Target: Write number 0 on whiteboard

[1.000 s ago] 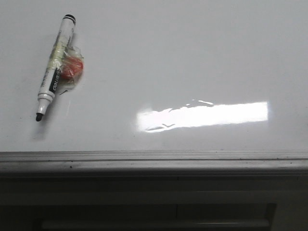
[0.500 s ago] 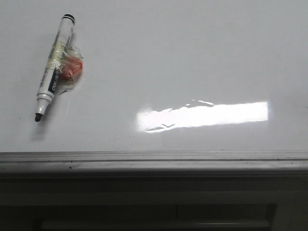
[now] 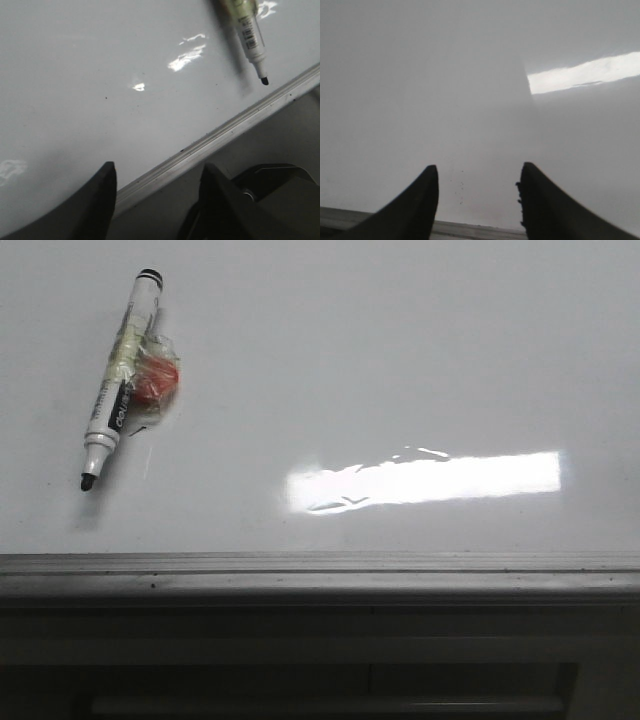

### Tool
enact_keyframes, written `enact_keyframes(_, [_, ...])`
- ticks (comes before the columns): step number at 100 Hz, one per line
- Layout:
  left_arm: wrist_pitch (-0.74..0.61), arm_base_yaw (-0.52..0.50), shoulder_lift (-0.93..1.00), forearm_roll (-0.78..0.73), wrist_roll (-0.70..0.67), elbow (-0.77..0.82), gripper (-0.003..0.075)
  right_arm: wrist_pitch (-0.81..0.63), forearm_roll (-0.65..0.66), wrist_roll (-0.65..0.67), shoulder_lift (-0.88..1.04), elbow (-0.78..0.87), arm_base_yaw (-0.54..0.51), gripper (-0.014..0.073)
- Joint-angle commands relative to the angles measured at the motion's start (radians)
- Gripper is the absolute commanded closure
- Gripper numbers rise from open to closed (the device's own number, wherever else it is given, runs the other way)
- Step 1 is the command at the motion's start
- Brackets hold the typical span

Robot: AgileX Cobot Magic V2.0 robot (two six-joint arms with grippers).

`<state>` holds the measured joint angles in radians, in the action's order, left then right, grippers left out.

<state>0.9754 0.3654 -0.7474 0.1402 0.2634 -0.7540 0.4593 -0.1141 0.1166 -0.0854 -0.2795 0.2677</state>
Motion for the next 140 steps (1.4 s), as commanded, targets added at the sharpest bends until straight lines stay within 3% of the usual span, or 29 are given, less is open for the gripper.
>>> enact_keyframes(1, [-0.068,0.056,-0.060,0.024,-0.139,-0.066,0.0384,-0.014,-0.004,-0.061,-0.055,-0.079,-0.005,0.0226])
enact_keyframes(17, [-0.290,0.131,-0.115,0.275,-0.148,-0.067,0.0384,0.047,-0.004,-0.068,-0.120,-0.179,-0.005,0.0224])
enact_keyframes(64, [-0.370,0.180,-0.401,0.288,-0.177,-0.067,0.0392,0.026,-0.004,-0.068,-0.143,-0.232,-0.005,0.0224])
enact_keyframes(73, [-0.361,0.180,-0.429,0.288,-0.177,-0.067,0.0463,0.026,-0.004,-0.068,-0.143,-0.232,-0.005,0.0224])
enact_keyframes(87, [-0.361,0.180,-0.447,0.288,-0.175,-0.067,0.0678,0.059,-0.029,-0.136,-0.145,-0.258,-0.005,0.0224])
enact_keyframes(91, [-0.361,0.180,-0.447,0.288,-0.168,-0.067,0.0743,0.066,-0.059,-0.184,-0.147,-0.274,-0.005,0.0224])
enact_keyframes(101, [-0.341,0.184,-0.440,0.288,-0.116,-0.074,0.0740,0.076,-0.250,-0.394,-0.173,-0.327,-0.005,0.0224])
enact_keyframes(107, [-0.327,0.202,-0.424,0.288,-0.045,-0.083,0.0740,0.118,-0.389,-0.594,-0.213,-0.369,-0.005,0.0224])
enact_keyframes(127, [-0.293,0.361,-0.323,0.286,0.412,-0.133,0.0740,0.308,-0.817,-1.167,-0.424,-0.474,-0.005,0.0224])
enact_keyframes(140, [-0.289,0.458,-0.255,0.277,0.625,-0.140,0.0740,0.331,-0.907,-1.287,-0.535,-0.506,0.058,0.0224])
